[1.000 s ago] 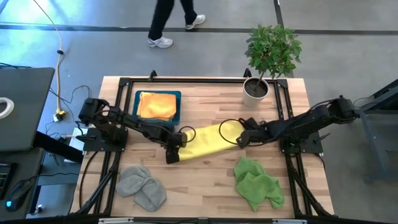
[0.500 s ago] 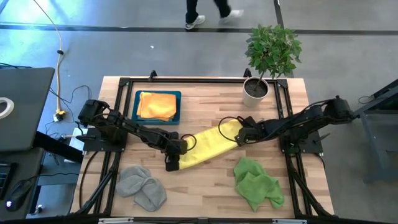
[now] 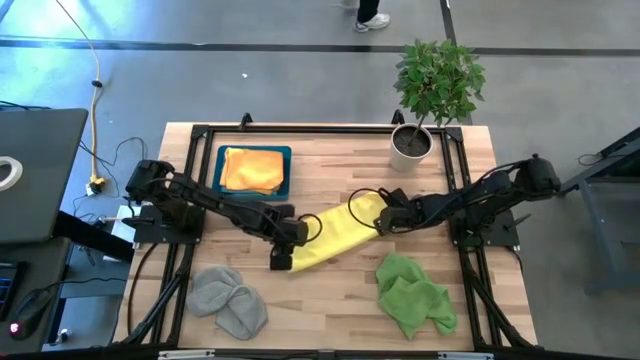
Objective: Fold microfiber towels
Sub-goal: Fold the yellow microfiber cloth
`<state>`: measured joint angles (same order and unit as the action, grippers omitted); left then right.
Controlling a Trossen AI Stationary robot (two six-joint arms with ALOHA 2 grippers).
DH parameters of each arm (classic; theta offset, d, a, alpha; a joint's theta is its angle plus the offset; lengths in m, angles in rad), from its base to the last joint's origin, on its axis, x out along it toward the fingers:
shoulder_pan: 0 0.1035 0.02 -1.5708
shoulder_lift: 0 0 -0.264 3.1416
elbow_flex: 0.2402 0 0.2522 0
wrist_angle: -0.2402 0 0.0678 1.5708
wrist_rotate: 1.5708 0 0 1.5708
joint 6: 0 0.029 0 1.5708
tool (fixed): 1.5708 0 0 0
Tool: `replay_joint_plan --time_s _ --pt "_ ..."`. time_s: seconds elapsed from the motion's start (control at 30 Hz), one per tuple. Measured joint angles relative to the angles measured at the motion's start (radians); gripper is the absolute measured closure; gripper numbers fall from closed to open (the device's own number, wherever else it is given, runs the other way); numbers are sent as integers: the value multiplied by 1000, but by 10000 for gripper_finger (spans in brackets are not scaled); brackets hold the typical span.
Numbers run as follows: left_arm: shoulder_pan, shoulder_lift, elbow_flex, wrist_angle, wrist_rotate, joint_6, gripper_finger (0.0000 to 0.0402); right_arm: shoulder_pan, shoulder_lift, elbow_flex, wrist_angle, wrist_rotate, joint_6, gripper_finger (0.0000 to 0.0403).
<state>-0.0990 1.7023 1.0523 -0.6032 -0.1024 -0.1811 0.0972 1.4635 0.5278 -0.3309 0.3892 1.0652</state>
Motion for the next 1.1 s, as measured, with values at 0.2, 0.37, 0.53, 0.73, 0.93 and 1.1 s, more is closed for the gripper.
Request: replay_joint_plan --time_s 0.2,0.37,0.53,0.73,0.93,1.1 --pt "-8 -1 78 -55 -7 29 280 3 1 0 7 -6 6 371" --pt "-28 -1 135 -149 -11 46 280 3 0 3 -39 -7 -3 396" --pt "-58 -1 164 -223 -15 35 280 0 -19 3 -137 -13 3 400" --pt "-90 -2 179 -273 -47 -14 280 0 -45 102 -526 -9 23 402" --pt "-113 -20 181 -275 -83 -28 280 0 -47 269 -864 4 57 402" --pt "-132 -48 180 -283 -93 -36 280 16 -47 425 -998 -7 89 402"
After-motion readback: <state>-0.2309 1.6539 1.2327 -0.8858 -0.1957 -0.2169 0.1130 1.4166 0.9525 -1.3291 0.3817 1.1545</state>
